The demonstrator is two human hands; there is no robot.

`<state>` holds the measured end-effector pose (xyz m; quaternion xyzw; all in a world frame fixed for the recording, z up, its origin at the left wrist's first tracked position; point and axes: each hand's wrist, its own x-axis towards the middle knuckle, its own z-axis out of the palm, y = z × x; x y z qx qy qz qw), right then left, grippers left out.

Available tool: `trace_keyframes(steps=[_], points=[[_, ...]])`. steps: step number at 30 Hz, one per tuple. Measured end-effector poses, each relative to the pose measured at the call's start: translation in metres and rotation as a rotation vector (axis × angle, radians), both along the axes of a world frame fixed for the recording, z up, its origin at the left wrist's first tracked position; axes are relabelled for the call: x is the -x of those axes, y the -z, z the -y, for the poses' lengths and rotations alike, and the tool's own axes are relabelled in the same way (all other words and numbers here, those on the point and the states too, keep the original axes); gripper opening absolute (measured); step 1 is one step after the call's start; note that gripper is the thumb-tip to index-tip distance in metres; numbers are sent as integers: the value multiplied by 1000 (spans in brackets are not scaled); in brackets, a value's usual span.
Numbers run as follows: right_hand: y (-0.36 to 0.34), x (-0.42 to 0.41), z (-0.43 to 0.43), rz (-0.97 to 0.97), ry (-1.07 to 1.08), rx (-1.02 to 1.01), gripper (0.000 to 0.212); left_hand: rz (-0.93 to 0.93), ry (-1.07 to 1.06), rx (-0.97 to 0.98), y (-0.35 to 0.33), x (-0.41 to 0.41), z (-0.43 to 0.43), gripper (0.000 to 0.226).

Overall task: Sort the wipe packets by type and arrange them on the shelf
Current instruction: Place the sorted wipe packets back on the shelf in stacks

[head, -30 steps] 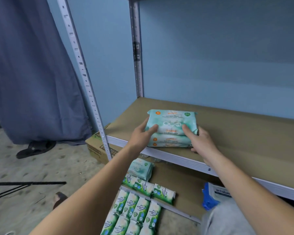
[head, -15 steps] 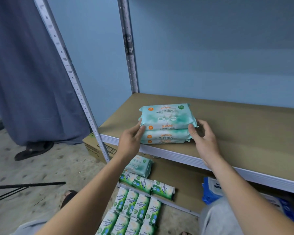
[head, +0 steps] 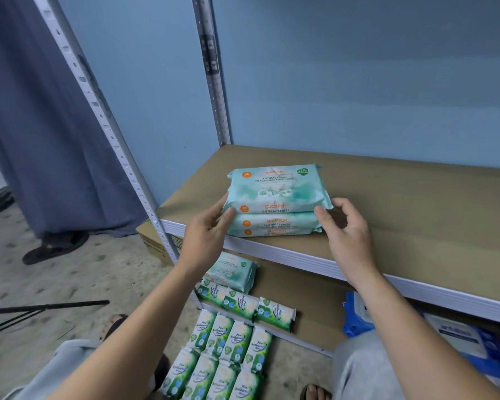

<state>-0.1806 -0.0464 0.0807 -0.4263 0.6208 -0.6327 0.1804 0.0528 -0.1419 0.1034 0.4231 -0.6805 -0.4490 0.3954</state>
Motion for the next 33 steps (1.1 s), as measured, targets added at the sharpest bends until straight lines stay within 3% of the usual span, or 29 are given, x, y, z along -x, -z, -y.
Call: trace_keyframes(steps=[4,8,12,15,21,28,33], points=[[0,1,-5,38,-55,-9,31,47,-79,88,2,-2,-6,42],[2,4,-5,17,-52,-27,30,45,-208,144,9,-2,-6,36],[-2,-2,-6,4,-14,40,31,7,-223,193,8,-1,-7,62],[-8,-5,-6,-60,51,114,29,47,-227,231,4,1,-6,45],[-9,-8,1,-86,138,96,3,40,-264,223,1,2,-5,23],[-7,-5,-3,-78,110,85,7,16,-268,221,4,0,-4,21],[-2,-3,-8,-88,65,-9,43,4,-259,183,12,-4,-2,26]])
